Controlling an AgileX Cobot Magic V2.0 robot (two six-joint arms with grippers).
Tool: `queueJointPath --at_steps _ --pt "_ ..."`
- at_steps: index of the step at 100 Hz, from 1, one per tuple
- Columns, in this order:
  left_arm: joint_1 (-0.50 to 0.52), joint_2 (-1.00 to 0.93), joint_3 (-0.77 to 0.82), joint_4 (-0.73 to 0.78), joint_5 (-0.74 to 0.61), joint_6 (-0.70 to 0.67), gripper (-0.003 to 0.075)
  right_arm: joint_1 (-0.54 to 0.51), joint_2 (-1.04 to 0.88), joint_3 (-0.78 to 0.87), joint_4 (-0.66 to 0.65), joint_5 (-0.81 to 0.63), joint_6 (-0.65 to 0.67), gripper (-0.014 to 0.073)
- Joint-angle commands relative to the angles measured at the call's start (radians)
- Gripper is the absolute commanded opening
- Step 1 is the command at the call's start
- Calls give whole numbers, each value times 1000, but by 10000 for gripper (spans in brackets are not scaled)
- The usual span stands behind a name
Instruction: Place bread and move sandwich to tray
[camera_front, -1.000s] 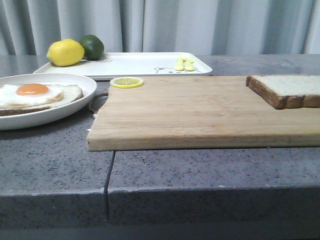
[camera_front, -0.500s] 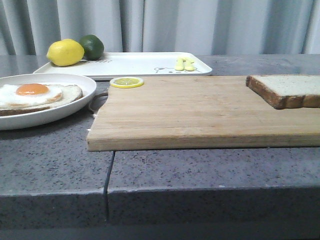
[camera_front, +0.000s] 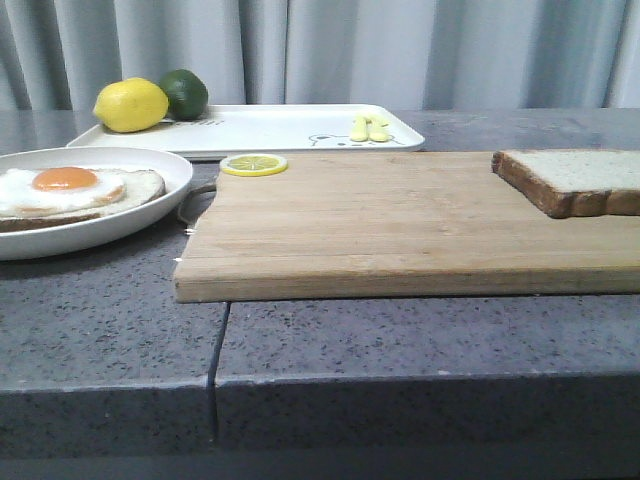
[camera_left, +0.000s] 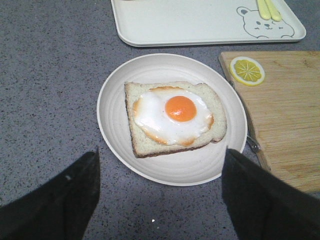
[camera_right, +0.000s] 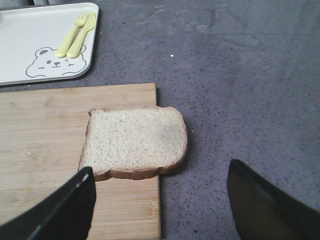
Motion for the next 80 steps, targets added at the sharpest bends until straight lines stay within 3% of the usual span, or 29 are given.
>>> queueJointPath --at_steps 1,60,69,80 --pt "-9 2 -34 -24 -52 2 450 2 8 -33 -8 -81 -1 553" --pt "-9 2 -34 -24 -52 2 417 -27 17 -33 -10 -88 -15 553" --pt "-9 2 -34 -24 -52 2 417 -75 41 -33 58 -93 -81 553" --pt "-9 2 -34 -24 -52 2 417 -159 94 -33 244 -101 -231 553"
